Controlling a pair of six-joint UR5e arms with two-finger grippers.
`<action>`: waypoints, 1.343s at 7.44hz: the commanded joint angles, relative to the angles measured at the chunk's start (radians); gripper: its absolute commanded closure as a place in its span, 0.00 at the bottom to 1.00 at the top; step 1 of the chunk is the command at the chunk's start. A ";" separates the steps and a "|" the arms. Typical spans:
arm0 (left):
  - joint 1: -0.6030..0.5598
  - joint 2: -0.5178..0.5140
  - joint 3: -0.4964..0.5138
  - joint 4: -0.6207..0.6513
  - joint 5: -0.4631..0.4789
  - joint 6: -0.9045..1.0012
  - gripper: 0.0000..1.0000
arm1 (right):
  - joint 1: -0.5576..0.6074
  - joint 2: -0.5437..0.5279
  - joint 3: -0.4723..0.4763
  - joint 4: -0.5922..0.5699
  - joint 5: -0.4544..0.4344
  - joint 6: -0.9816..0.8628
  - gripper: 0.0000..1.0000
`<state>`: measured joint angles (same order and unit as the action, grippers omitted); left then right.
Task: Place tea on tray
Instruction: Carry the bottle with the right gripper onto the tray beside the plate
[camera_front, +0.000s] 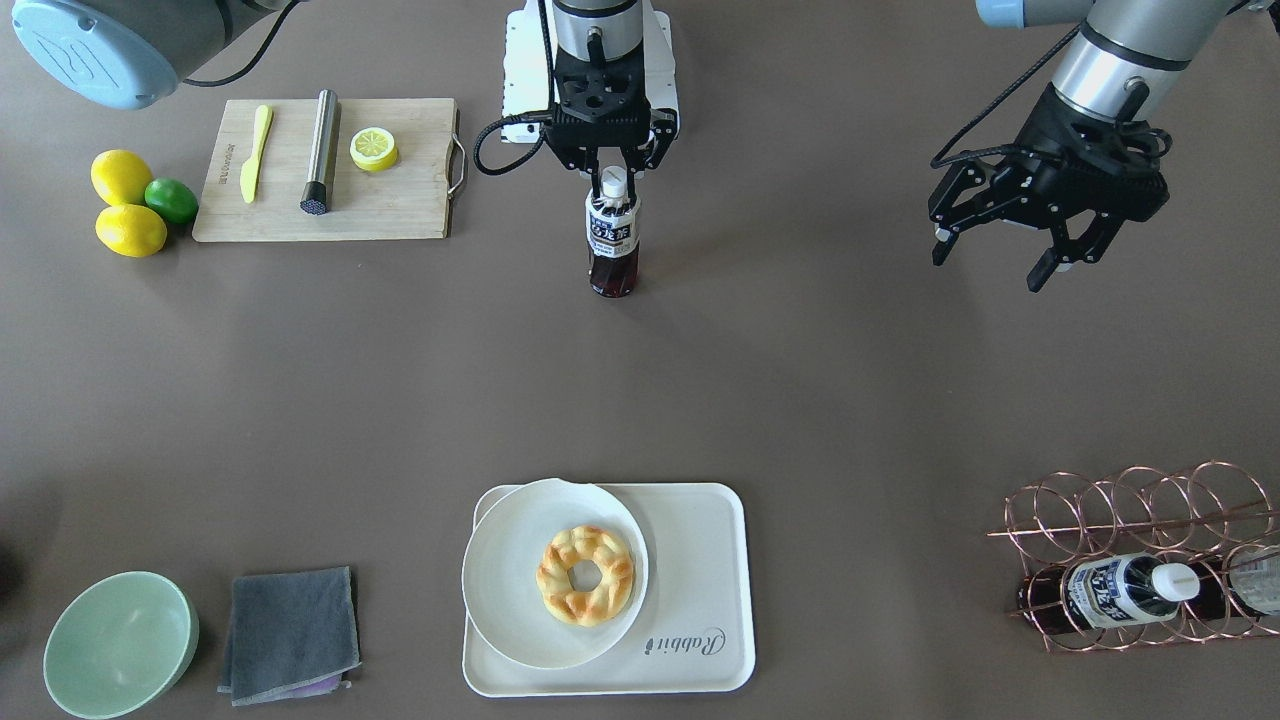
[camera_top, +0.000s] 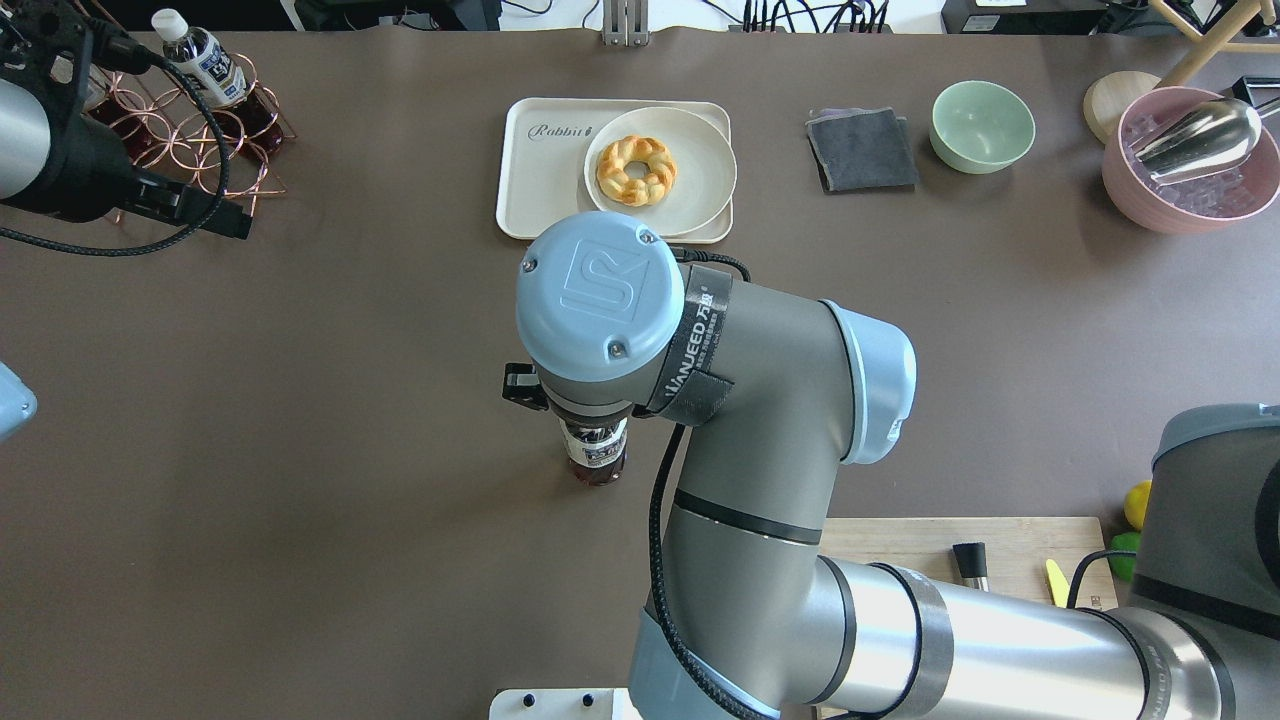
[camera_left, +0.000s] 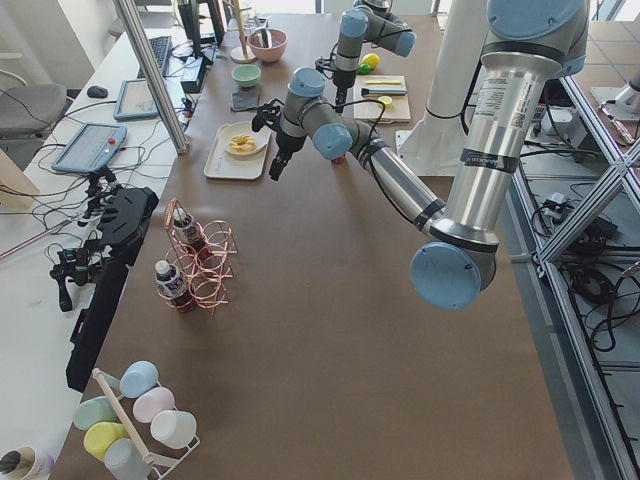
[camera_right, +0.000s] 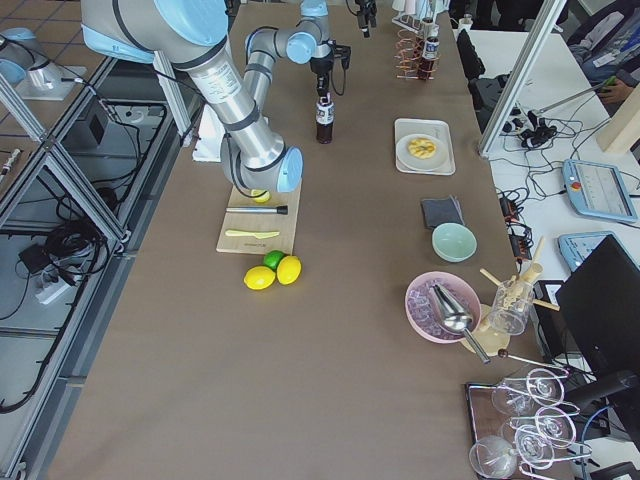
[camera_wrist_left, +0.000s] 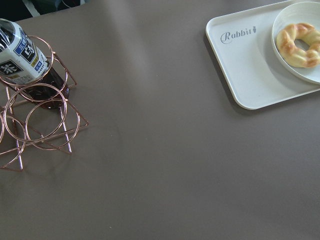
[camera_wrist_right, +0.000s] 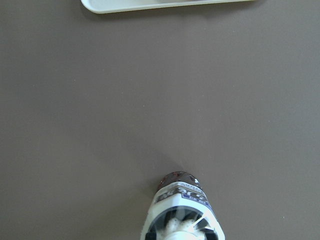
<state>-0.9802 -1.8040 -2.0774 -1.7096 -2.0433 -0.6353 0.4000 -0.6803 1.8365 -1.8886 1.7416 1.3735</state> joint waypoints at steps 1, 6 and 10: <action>0.001 0.005 -0.001 -0.001 0.000 -0.003 0.03 | 0.089 0.087 -0.018 -0.061 0.016 -0.092 1.00; 0.000 0.145 0.022 -0.123 0.002 0.005 0.03 | 0.313 0.396 -0.737 0.302 0.067 -0.206 1.00; 0.000 0.161 0.040 -0.136 0.011 -0.004 0.03 | 0.384 0.542 -1.219 0.653 0.104 -0.214 1.00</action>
<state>-0.9813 -1.6544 -2.0374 -1.8444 -2.0367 -0.6371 0.7652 -0.1546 0.7656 -1.3753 1.8333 1.1635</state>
